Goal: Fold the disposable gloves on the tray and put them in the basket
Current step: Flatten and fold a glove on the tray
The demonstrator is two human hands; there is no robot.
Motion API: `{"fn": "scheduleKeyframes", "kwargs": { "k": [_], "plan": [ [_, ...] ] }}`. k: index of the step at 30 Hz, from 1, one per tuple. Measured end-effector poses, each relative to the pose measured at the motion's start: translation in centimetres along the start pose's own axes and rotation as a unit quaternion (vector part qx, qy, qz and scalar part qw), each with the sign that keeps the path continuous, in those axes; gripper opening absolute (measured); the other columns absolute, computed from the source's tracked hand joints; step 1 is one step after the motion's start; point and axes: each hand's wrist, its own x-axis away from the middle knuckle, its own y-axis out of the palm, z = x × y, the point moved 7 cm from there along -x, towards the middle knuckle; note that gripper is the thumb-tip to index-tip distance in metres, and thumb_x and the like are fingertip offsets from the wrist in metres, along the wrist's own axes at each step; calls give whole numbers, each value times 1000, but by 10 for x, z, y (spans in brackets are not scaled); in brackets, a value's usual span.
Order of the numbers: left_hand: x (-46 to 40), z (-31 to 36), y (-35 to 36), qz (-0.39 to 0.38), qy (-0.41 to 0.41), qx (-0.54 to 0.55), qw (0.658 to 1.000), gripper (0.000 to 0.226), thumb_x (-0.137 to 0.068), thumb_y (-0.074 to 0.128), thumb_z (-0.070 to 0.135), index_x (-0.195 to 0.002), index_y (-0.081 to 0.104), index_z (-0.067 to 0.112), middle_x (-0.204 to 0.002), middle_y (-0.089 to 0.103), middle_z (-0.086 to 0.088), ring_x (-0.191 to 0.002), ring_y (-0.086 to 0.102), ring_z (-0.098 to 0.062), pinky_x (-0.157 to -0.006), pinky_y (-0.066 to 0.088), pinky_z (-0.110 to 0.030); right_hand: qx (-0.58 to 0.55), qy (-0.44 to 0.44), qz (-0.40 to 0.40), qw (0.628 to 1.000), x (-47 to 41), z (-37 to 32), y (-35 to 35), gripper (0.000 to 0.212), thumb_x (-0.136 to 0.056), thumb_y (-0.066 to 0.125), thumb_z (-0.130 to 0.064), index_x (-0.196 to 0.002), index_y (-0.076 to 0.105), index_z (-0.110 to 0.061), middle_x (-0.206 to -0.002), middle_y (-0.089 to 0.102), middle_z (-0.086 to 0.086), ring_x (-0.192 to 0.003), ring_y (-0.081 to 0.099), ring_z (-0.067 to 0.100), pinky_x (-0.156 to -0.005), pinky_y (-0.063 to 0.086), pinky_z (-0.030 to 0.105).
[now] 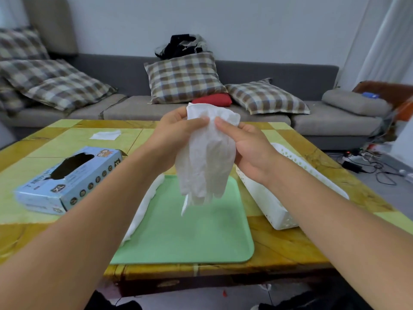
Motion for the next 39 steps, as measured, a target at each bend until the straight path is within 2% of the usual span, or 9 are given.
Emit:
{"fn": "scheduleKeyframes", "kwargs": {
  "k": [6,11,17,22,25,27,32,34,39],
  "plan": [
    [4,9,15,-25,-52,37,998,23,-100,60,17,-118,69,5,-103,77,-10,-92,76,-25,-70,63,-34,41,-40,6,998,3,-38,-19,30,-99,64,-23,-116,71,1,-111,75,17,-100,73,30,-87,59,42],
    [7,11,42,-56,-91,78,991,27,-99,61,23,-115,71,4,-108,77,-8,-99,74,-23,-79,63,-34,40,-61,18,997,14,-66,-45,25,-101,61,-25,-90,73,-6,-79,77,4,-70,73,13,-62,58,27],
    [-2,5,83,-72,-99,51,991,24,-97,65,24,-111,72,6,-102,78,-4,-85,75,-16,-75,62,-29,36,54,41,997,31,-67,-96,31,-98,64,-23,-117,70,1,-111,76,15,-100,74,26,-82,62,37],
    [-23,-28,112,-90,-158,-4,983,20,-99,63,27,-96,72,9,-87,77,-1,-77,70,-14,-72,58,-26,97,119,54,987,21,-45,-137,20,-98,64,-23,-105,74,-7,-99,77,9,-86,74,19,-79,61,33],
    [-45,-26,121,-66,-85,-21,994,22,-99,63,24,-100,73,4,-91,77,-3,-84,71,-18,-71,57,-28,148,20,100,984,5,-58,-156,15,-98,66,-24,-95,73,-12,-89,77,5,-74,71,16,-66,60,29],
    [-60,-3,126,-58,31,-12,998,24,-98,64,23,-103,73,1,-98,75,-8,-87,68,-21,-75,55,-32,141,-102,121,977,-4,-82,-161,19,-97,67,-26,-98,74,-8,-97,76,16,-83,69,27,-73,55,35],
    [-63,44,135,-101,283,-23,954,17,-100,62,17,-105,76,10,-102,78,-4,-95,72,-19,-89,59,-40,116,-258,127,951,-7,-116,-170,30,-89,77,-30,-93,75,0,-96,66,23,-88,58,31,-76,48,50],
    [-71,24,137,-116,297,-80,944,18,-99,63,16,-111,75,9,-110,75,-7,-102,71,-20,-91,57,-38,149,-224,109,957,-12,-87,-180,17,-90,75,-24,-94,79,-8,-101,75,19,-92,67,30,-87,54,51],
    [-80,-42,136,-124,163,-144,968,14,-96,67,25,-98,80,19,-100,76,-4,-91,69,-12,-84,52,-29,194,-108,122,967,1,-28,-207,28,-88,78,-31,-95,78,-3,-107,72,29,-94,63,28,-101,49,54]
  ]
}}
